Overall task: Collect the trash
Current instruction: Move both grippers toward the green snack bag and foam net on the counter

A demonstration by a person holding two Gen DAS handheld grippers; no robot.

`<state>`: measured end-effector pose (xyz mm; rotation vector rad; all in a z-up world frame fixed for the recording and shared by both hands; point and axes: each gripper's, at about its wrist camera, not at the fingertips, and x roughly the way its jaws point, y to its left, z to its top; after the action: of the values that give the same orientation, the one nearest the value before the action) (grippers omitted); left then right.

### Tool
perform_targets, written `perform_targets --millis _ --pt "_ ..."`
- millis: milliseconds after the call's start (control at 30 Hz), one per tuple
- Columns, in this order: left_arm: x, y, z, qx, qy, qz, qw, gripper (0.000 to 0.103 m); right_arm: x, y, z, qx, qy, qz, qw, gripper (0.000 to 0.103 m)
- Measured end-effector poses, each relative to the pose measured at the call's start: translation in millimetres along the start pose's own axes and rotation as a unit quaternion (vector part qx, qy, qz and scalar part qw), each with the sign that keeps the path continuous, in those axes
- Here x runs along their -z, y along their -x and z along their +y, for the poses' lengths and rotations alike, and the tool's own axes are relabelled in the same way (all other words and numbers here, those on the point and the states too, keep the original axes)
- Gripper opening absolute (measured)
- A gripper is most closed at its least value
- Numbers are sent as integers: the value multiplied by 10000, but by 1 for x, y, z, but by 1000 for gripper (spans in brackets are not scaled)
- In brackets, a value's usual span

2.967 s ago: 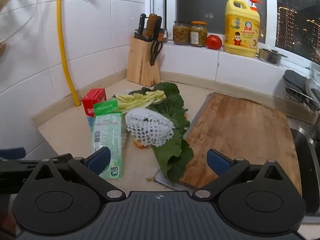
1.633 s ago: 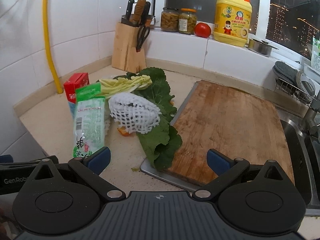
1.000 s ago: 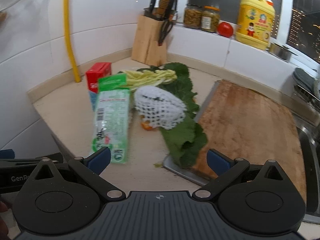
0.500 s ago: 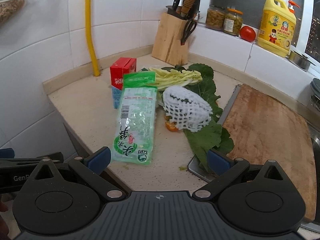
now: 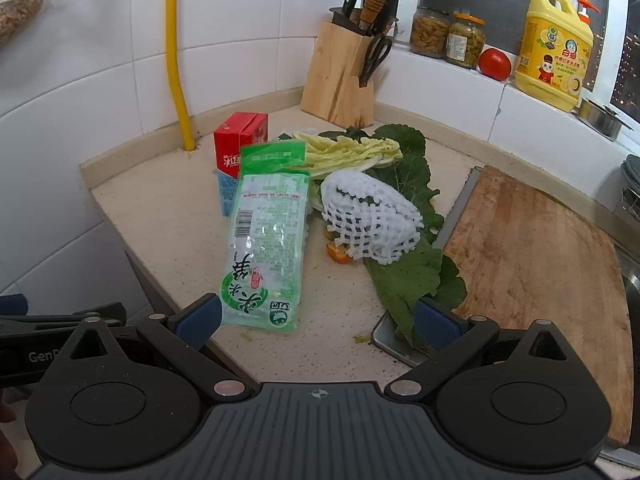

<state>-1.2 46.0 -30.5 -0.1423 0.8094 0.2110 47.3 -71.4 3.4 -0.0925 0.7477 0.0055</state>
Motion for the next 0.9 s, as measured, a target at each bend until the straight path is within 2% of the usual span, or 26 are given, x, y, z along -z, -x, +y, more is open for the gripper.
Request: perform_targets --millis 900 --pt "-11 -14 -36 164 -204 39 9996 97 -4 -14 -33 73 -241 99 9996 103"
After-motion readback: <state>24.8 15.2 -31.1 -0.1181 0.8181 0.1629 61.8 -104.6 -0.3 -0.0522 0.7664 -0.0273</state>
